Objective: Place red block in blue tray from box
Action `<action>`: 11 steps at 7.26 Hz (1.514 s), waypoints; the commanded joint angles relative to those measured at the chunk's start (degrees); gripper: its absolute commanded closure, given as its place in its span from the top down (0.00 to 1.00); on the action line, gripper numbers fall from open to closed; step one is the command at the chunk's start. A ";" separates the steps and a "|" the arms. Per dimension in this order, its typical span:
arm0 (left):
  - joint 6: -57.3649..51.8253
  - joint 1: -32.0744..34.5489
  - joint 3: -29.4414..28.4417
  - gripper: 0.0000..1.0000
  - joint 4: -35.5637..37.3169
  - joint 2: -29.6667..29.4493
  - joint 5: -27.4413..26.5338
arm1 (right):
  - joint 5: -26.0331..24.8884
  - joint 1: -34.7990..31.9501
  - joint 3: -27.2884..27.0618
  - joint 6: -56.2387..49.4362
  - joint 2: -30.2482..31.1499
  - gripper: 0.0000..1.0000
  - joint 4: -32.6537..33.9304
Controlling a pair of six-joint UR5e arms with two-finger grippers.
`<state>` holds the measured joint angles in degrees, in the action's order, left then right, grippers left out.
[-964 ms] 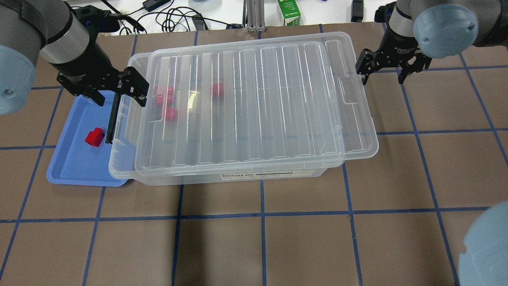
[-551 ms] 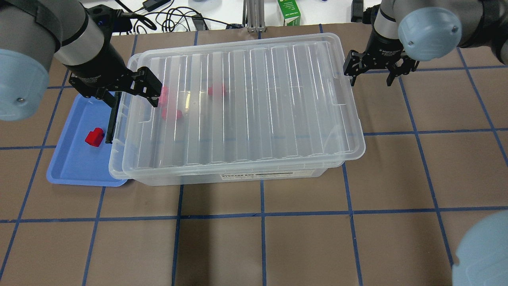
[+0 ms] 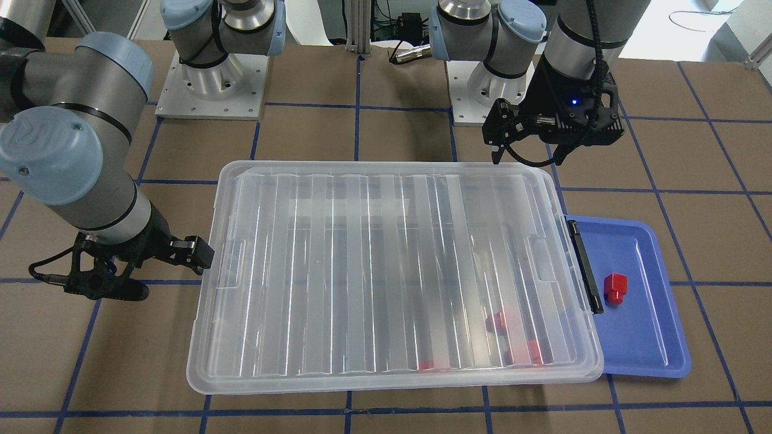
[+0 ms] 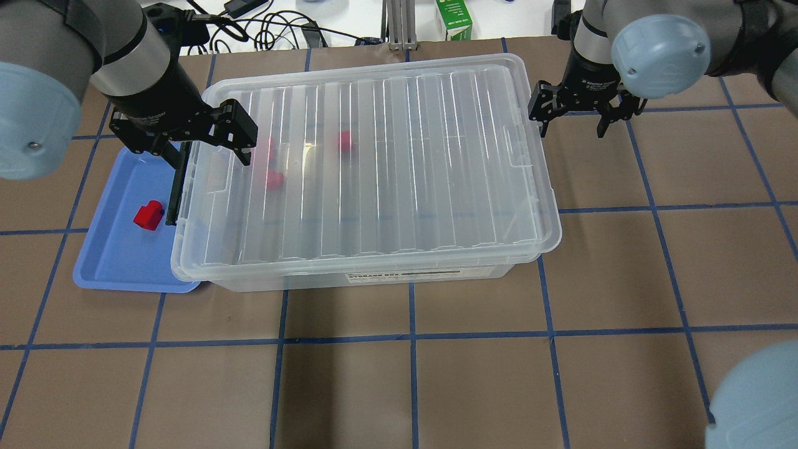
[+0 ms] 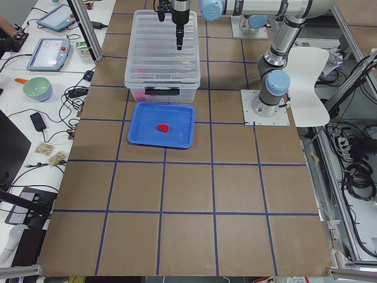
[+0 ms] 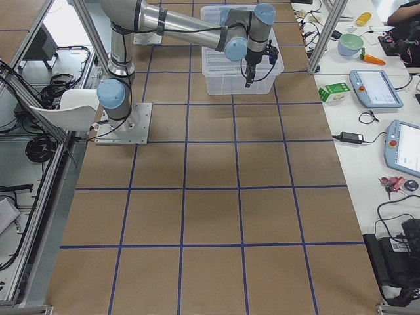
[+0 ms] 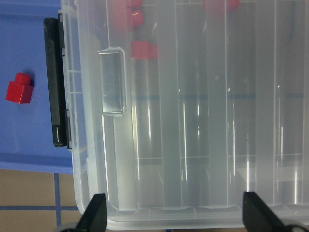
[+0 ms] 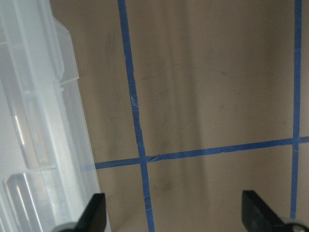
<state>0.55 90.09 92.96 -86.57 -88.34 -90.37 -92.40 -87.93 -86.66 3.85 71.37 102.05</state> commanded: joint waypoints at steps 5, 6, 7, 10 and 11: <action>-0.63 0.96 -0.23 1.00 -0.44 -0.08 0.02 | 1.50 -0.05 1.41 0.02 7.53 1.00 -3.84; -0.63 1.05 -1.71 1.00 -0.88 -0.77 -0.07 | 2.65 -0.14 1.32 1.24 12.00 1.00 -7.09; -0.63 1.14 -3.03 1.00 -2.71 -1.13 -0.15 | 2.84 -0.92 0.54 5.08 14.91 1.00 -10.78; -0.46 1.22 -3.13 1.00 -2.73 -1.48 -0.24 | 2.05 -5.06 -0.17 5.04 15.29 1.00 -11.25; -0.46 1.22 -3.05 1.00 -2.73 -1.57 -0.07 | 2.39 -5.06 -0.17 4.94 15.82 1.00 -11.25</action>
<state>0.08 91.31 89.88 -89.27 -89.82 -90.55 -90.08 -92.60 -86.76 8.97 86.70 90.93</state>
